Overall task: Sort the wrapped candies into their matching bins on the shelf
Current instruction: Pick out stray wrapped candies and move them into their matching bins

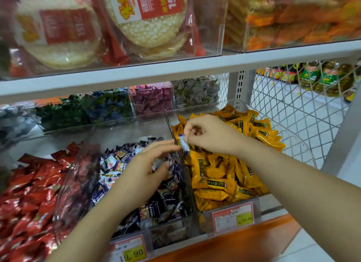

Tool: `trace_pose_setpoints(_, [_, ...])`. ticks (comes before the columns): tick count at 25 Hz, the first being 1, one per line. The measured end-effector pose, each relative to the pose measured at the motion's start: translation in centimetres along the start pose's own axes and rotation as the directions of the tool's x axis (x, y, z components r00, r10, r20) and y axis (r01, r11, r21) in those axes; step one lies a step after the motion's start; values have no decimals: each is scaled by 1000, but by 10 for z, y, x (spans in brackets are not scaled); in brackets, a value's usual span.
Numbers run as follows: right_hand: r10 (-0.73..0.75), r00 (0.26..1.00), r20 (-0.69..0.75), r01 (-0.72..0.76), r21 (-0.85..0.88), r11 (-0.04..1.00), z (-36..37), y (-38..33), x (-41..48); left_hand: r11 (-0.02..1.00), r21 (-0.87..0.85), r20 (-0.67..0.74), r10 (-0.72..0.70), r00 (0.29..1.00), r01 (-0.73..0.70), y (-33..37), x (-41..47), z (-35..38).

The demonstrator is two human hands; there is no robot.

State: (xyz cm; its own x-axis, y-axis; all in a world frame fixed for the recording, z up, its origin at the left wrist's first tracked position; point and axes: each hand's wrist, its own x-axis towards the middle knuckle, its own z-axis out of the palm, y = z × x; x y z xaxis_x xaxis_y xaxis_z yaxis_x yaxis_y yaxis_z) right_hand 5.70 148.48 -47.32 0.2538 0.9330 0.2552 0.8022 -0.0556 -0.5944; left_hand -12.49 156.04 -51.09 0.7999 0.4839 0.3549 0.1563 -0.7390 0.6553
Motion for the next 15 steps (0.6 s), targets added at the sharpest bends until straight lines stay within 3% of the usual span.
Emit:
trace_pose_setpoints(2, [-6, 987, -163, 27, 122, 992, -3, -13, -1, 999, -29, -219, -29, 975, 23, 3, -5, -8])
trace_pose_setpoints(5, [-48, 984, -170, 71, 133, 989, 11, -41, 5, 992, -116, -422, -97, 901, 53, 3, -15, -26])
trace_pose_setpoints(8, [-50, 991, -127, 61, 82, 995, 21, -51, 5, 988, -126, -419, -135, 898, 90, 4, -24, -38])
trace_pose_setpoints(15, [61, 945, -321, -18, 134, 991, -47, -15, -54, 997, -68, -216, -47, 975, 33, 40, -13, -14])
